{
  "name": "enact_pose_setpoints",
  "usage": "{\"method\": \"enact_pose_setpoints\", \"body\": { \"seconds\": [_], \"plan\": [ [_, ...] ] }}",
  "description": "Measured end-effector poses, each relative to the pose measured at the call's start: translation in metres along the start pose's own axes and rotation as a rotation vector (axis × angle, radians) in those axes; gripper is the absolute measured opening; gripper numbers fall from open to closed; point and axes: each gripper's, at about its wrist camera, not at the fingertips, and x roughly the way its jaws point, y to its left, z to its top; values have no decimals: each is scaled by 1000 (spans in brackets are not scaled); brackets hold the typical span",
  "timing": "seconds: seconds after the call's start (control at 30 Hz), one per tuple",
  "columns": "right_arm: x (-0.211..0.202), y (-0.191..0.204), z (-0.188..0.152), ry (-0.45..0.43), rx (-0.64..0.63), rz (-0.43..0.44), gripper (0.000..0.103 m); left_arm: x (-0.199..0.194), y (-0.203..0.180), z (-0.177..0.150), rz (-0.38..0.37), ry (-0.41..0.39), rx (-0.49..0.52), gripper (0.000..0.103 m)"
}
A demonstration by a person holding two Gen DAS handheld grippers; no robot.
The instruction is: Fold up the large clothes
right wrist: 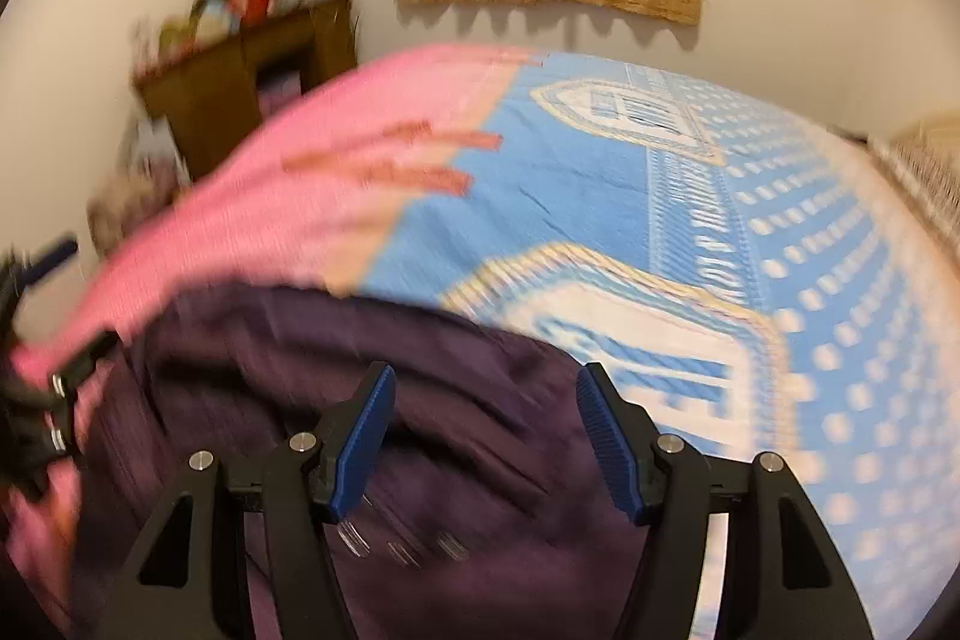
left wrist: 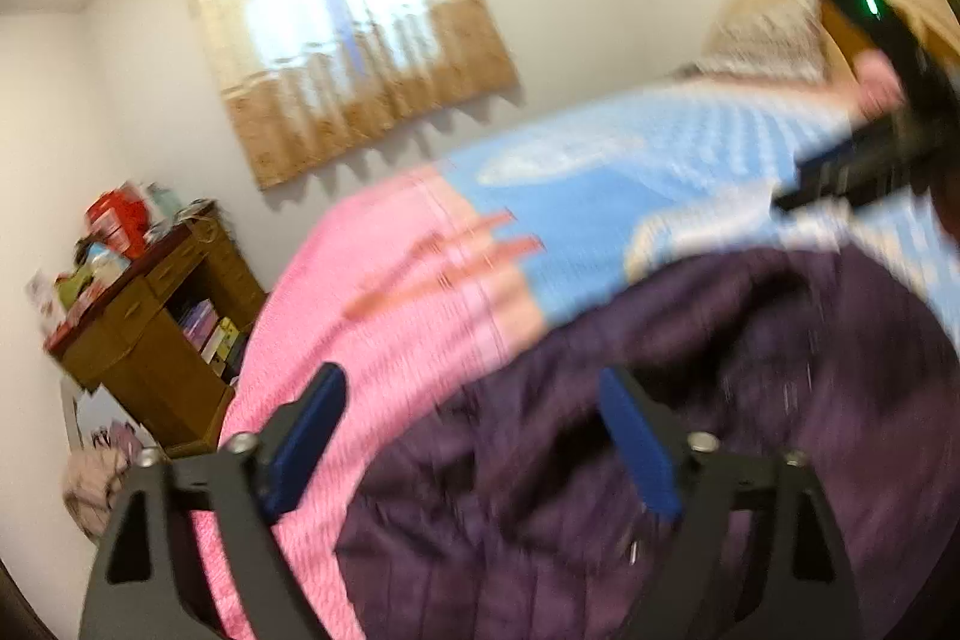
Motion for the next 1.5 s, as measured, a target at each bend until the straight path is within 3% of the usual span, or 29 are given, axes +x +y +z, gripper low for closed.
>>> {"method": "enact_pose_setpoints", "body": {
  "seconds": [0.03,0.13,0.23,0.33,0.57,1.5],
  "plan": [
    [12,5,2,1,25,36,63,8,0,5,6,10,-28,95],
    [46,21,0,26,37,9,62,49,-5,10,16,107,-102,95],
    [71,28,-15,84,37,-19,62,86,-16,-9,21,214,-88,95],
    [81,28,-33,109,-2,-26,62,104,-26,-39,-30,308,-75,95],
    [88,23,-50,110,-5,-37,62,115,-23,-53,-48,358,-132,103],
    [108,30,-54,129,-56,-81,63,135,-20,-59,-73,408,-191,103]
  ]
}}
